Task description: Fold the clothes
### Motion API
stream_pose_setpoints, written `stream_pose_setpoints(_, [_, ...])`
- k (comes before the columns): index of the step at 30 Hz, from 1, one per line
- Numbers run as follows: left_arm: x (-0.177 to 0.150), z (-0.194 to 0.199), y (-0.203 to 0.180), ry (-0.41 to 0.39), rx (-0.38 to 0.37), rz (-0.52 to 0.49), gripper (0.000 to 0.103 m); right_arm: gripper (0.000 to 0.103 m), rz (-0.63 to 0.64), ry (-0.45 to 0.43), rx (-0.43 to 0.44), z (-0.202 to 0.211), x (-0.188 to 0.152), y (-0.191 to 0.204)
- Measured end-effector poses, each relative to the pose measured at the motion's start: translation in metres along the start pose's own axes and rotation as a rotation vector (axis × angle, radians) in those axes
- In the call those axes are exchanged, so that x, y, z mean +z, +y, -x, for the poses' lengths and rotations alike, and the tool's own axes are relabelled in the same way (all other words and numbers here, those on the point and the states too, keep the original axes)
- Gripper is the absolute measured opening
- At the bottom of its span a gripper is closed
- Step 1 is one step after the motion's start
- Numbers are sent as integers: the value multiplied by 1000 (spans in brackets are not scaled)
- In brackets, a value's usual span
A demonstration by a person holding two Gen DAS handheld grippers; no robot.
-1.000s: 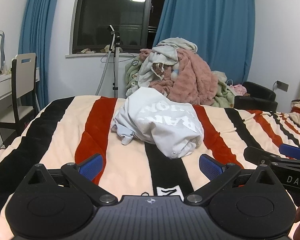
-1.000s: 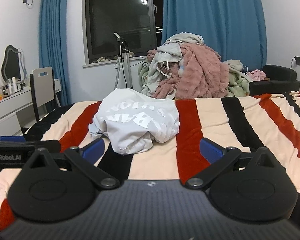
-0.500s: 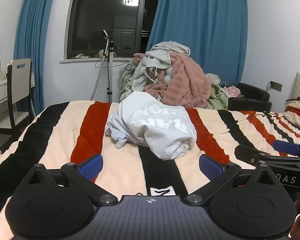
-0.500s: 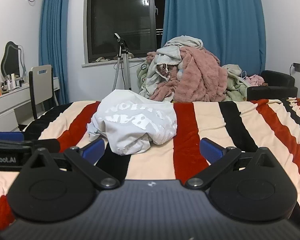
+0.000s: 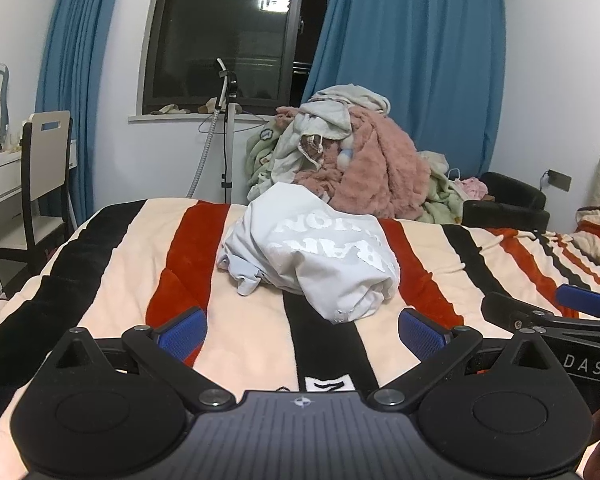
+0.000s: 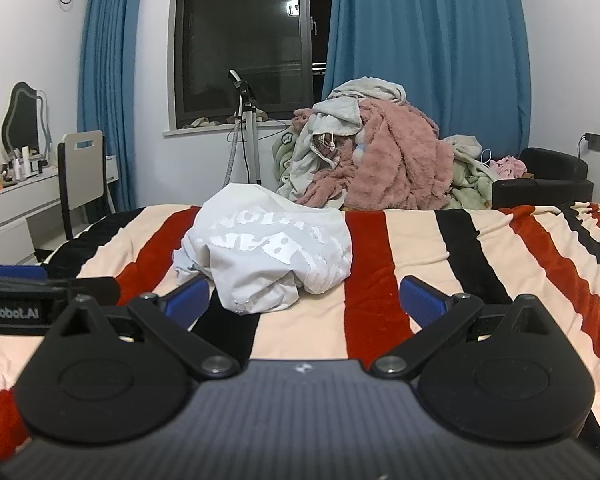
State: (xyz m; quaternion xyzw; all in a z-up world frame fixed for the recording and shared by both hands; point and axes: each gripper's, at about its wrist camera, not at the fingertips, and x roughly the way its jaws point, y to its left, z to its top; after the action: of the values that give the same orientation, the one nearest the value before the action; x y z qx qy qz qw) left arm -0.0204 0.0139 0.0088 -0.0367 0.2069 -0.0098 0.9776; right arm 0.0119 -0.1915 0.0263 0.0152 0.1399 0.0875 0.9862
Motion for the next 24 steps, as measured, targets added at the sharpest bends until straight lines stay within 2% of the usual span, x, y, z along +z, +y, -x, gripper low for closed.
stream_pose_setpoints(7, [18,13,15,-40,11,98,103,103,0,-15,12,1,-2,3])
stream_pose_setpoints(10, [23,19,24,-71,48,110,103,103,-49,1,16,-6,0,6])
stream_pose_setpoints(12, [25,19,31,-80,76,113,103,102,-17,3,12,-19,5,13])
stream_pose_setpoints(13, [26,18,36,-85,75,123,103,101,5,10,8,-28,8,18])
stream_pose_setpoints(16, [28,9,52,-85,62,154,103,71,28,85,-5,-68,13,29])
stream_pose_setpoints(20, [18,-18,69,-54,90,177,103,69,-41,239,17,-139,1,39])
stream_pose_setpoints(24, [2,-50,85,-18,121,202,103,68,-10,325,33,-197,-27,57])
